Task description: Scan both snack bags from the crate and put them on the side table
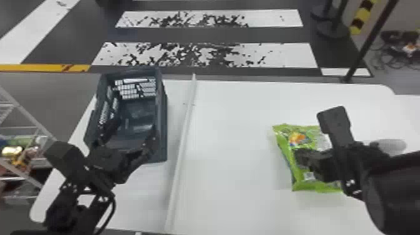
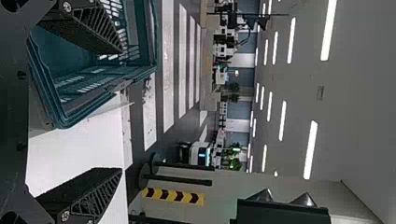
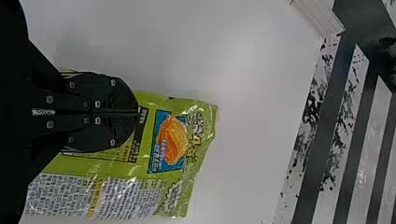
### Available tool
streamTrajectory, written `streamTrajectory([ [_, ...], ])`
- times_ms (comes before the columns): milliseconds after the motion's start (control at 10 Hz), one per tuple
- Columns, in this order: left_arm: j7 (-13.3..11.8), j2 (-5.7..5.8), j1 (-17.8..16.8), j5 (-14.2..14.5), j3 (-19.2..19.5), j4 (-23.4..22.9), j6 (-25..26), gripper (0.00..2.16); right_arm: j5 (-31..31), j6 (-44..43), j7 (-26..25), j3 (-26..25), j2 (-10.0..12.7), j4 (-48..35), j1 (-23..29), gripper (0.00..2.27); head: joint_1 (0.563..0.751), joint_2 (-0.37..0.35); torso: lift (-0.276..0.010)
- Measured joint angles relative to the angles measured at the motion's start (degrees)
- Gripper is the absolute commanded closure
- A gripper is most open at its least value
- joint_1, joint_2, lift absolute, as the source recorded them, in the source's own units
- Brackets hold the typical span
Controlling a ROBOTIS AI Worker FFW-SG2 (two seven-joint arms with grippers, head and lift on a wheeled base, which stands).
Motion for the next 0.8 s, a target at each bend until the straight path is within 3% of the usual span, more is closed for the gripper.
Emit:
streamTrajectory([
  [400, -0.04, 0.0, 0.11, 0.08, 0.25, 0.1, -0.01, 0.1, 1.17, -6.27, -1.5, 4.12, 0.51, 8.1, -0.54, 2.25, 0.695, 0.097, -0.087],
  [800, -0.04, 0.03, -0.01, 0.08, 0.17, 0.35, -0.18, 0.1, 1.14, -5.74, -1.57, 3.43, 0.58, 5.52, 0.09, 2.25, 0.695, 0.095, -0.087],
])
